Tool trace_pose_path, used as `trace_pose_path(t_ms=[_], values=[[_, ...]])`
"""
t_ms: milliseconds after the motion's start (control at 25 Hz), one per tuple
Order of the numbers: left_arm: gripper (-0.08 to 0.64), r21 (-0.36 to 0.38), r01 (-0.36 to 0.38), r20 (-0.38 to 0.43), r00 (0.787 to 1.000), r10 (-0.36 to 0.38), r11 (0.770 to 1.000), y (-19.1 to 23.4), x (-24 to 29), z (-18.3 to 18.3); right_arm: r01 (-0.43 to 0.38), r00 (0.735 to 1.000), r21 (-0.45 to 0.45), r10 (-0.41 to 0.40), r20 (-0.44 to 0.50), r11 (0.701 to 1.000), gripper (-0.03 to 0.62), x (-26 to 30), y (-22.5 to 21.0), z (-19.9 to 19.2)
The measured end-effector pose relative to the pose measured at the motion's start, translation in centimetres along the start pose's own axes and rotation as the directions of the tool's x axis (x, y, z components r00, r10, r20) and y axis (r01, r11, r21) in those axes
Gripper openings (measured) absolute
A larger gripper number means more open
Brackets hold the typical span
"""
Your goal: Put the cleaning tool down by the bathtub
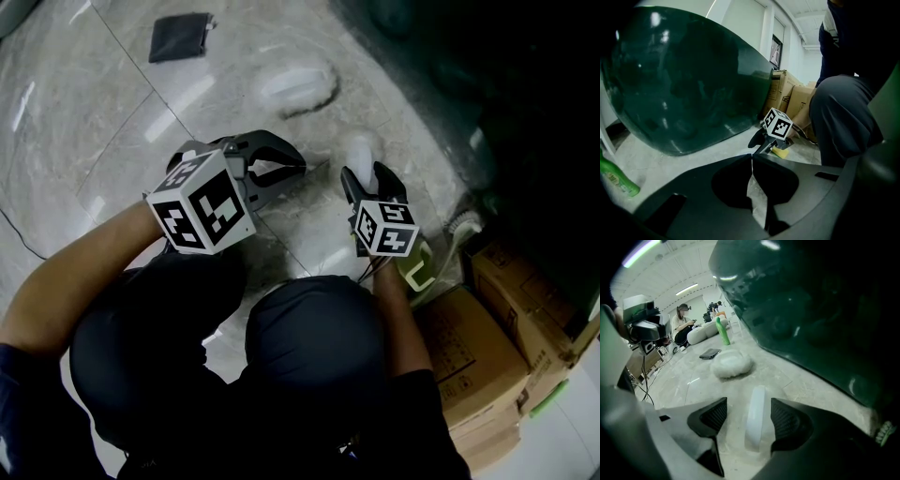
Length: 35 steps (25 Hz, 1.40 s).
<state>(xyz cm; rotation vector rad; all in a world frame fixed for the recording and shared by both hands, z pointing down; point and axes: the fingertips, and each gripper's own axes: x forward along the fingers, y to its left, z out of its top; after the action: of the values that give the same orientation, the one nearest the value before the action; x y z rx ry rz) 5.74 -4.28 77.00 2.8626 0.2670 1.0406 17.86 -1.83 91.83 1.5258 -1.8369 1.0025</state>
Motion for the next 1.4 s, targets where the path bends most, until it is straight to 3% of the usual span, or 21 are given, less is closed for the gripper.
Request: trace_pose_path(t_ms=[320, 560, 880, 1120, 1400], values=[[0.032, -0.017, -0.024, 0.019, 1.0, 0.024, 1.0, 1.8, -1.1, 0.3, 0.029, 1.0, -0.038, -0.029, 0.002, 0.999, 0.31, -1.5, 0.0, 1.4], [0.032, -0.06, -0.089, 0.068, 0.993, 0.093, 0.994, 3.9, -4.9, 4.5, 0.056, 0.998, -0.033, -0.056, 0.004, 0.998, 0.31, -6.4, 1.2, 4.6], [0.032, -0.144, -0.121, 0.066, 0.989, 0.132, 0.982, 2.3, -12.9, 10.2, 0.064, 0.998, -0.076, -0.064, -0.006, 0.995, 0.308, -16.2, 5.1, 10.3], [0.032, -0.128, -0.134, 0.044, 0.989, 0.141, 0.983, 0.3, -19.8, 15.9, 0.056, 0.998, -0.132, -0.055, 0.008, 0.99, 0.296, -24.3, 8.6, 16.2], [0.032, -0.183, -0.196, 0.1, 0.971, 0.217, 0.963, -1.4, -28.1, 26.6, 0.057, 0.994, -0.134, -0.043, 0.103, 0.989, 0.29, -35.7, 12.1, 26.0]])
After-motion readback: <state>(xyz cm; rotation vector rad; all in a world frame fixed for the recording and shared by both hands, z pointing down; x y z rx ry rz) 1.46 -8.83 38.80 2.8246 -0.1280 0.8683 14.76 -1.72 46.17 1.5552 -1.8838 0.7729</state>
